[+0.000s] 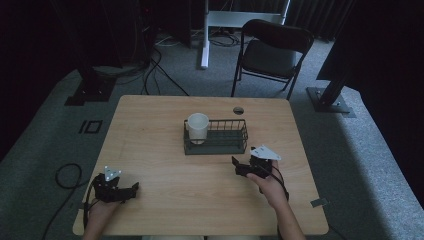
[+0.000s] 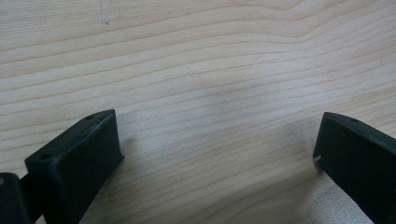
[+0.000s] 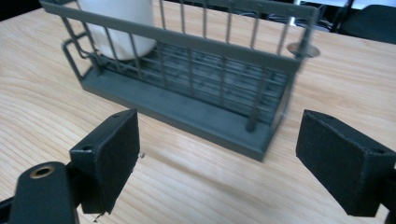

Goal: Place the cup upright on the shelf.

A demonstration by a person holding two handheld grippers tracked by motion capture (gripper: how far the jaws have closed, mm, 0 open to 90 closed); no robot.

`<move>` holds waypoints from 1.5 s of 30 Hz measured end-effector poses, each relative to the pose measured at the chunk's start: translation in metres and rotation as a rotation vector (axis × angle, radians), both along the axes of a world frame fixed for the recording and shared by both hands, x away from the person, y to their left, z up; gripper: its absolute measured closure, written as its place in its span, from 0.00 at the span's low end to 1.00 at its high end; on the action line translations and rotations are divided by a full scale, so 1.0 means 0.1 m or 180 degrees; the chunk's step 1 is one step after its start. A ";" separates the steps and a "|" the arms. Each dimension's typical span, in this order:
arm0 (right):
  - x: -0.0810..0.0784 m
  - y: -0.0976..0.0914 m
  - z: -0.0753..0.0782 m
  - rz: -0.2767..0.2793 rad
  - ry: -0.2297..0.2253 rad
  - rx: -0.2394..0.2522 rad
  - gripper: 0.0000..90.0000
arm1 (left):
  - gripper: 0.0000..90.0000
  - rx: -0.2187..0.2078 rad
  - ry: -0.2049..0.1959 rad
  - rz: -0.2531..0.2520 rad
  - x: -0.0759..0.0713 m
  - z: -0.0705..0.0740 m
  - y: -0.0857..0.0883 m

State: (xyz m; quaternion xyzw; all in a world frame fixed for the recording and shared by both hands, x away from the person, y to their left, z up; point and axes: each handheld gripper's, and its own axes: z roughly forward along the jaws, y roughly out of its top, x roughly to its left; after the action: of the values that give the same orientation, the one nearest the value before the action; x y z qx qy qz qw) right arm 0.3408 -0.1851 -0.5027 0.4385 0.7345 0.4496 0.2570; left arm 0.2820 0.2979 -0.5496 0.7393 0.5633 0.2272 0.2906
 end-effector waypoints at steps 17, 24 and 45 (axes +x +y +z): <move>-0.14 -0.47 -0.19 -0.0330 0.0137 -0.0074 0.15 | 0.01 0.0001 0.0000 0.0000 0.00 0.00 0.00; -0.20 -0.67 -0.25 -0.0519 0.0176 -0.0066 0.15 | 0.01 0.0003 0.0000 -0.0002 0.00 0.00 0.00; -0.42 -1.08 -0.35 -0.1009 0.0435 -0.0142 0.13 | 0.01 0.0000 0.0001 0.0000 0.00 0.00 0.00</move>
State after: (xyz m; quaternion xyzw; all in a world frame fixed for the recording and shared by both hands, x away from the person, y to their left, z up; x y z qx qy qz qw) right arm 0.2990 -0.2926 -0.5380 0.5727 0.6817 0.3561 0.2837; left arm 0.2820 0.2979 -0.5496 0.7394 0.5633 0.2272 0.2905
